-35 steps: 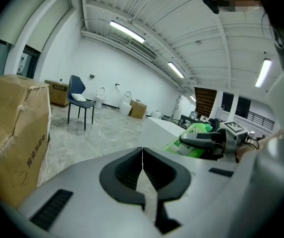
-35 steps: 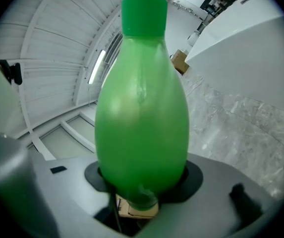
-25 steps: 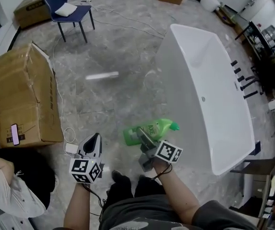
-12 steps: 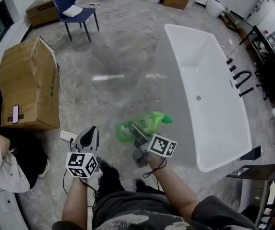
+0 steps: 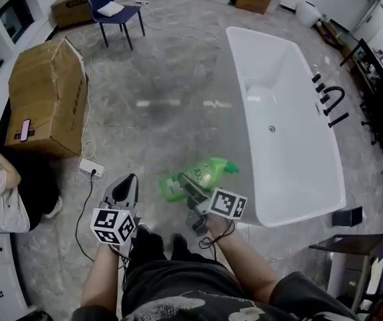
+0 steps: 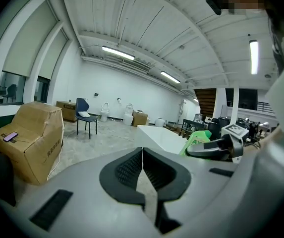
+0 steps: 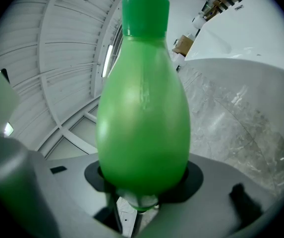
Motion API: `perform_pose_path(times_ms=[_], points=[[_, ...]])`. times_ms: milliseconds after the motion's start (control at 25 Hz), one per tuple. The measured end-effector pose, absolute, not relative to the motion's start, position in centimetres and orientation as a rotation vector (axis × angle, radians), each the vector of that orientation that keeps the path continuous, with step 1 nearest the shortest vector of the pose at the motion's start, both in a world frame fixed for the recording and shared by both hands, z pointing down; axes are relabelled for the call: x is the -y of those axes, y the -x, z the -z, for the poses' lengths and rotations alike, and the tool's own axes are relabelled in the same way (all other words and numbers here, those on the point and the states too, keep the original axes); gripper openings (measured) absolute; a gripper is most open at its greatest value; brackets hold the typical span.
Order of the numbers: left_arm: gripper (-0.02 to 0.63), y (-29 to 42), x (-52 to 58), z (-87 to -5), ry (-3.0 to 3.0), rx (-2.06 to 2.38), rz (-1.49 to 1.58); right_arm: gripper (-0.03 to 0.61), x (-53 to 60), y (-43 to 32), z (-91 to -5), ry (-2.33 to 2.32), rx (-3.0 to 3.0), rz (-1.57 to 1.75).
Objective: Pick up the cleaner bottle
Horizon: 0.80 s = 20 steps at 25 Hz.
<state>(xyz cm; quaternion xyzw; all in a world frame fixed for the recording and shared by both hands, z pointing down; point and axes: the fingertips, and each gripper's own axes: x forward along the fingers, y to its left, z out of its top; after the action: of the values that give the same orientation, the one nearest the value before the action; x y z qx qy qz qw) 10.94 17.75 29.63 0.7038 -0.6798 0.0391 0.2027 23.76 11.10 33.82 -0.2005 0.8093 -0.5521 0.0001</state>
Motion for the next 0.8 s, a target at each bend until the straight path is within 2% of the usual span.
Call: perform_pose_path(times_ms=[400,800], points=[[0.015,-15.9,-22.5,-30.0,-1.944,1.866,-0.065,0.201,-15.5,-26.9,-33.2,0.607,-2.583,1.692],[0.015,-15.4,-32.6,-30.0,-1.954,1.852,-0.088,0.201,-25.1,-26.1,-32.8,0.620,-2.598,1.673]])
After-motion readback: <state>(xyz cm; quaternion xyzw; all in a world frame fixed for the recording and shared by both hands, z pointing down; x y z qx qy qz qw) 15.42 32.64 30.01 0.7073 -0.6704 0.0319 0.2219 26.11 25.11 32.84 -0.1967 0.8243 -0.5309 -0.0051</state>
